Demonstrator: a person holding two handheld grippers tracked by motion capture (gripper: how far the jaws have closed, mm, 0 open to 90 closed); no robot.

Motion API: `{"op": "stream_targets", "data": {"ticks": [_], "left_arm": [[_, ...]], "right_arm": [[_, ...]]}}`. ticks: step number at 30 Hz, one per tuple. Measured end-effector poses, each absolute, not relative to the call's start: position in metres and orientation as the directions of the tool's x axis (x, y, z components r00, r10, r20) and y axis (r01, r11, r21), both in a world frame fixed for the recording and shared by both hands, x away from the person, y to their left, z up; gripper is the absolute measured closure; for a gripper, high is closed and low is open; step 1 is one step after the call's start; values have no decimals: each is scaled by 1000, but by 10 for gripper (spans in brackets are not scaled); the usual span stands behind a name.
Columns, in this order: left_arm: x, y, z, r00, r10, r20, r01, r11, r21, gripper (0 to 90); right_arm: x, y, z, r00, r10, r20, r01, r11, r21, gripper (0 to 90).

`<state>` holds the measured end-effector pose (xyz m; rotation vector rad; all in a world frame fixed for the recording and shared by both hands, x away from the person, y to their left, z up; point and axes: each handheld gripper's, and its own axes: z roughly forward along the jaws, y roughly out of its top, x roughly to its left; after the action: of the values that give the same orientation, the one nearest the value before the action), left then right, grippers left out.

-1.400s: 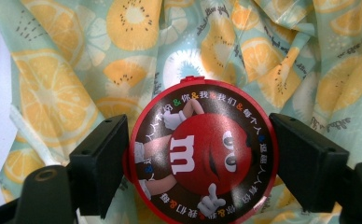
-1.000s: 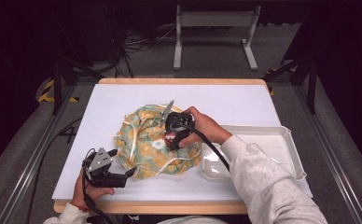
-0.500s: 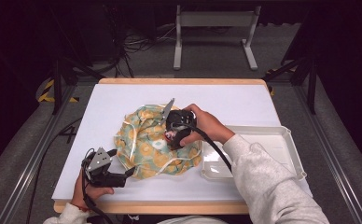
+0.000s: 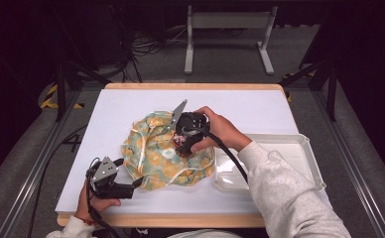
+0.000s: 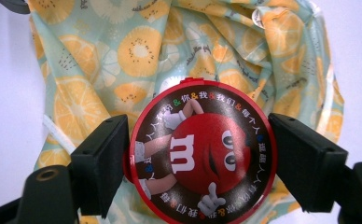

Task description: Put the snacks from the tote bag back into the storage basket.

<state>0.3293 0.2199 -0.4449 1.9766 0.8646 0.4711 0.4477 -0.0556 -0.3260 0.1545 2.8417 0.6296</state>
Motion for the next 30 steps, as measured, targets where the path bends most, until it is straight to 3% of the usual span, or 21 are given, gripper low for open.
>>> {"op": "stream_targets", "data": {"ticks": [30], "left_arm": [[331, 220, -446, 684, 730, -20, 402, -354, 844, 51]], "right_arm": [[431, -116, -282, -950, 193, -247, 61, 886, 460, 237]]}}
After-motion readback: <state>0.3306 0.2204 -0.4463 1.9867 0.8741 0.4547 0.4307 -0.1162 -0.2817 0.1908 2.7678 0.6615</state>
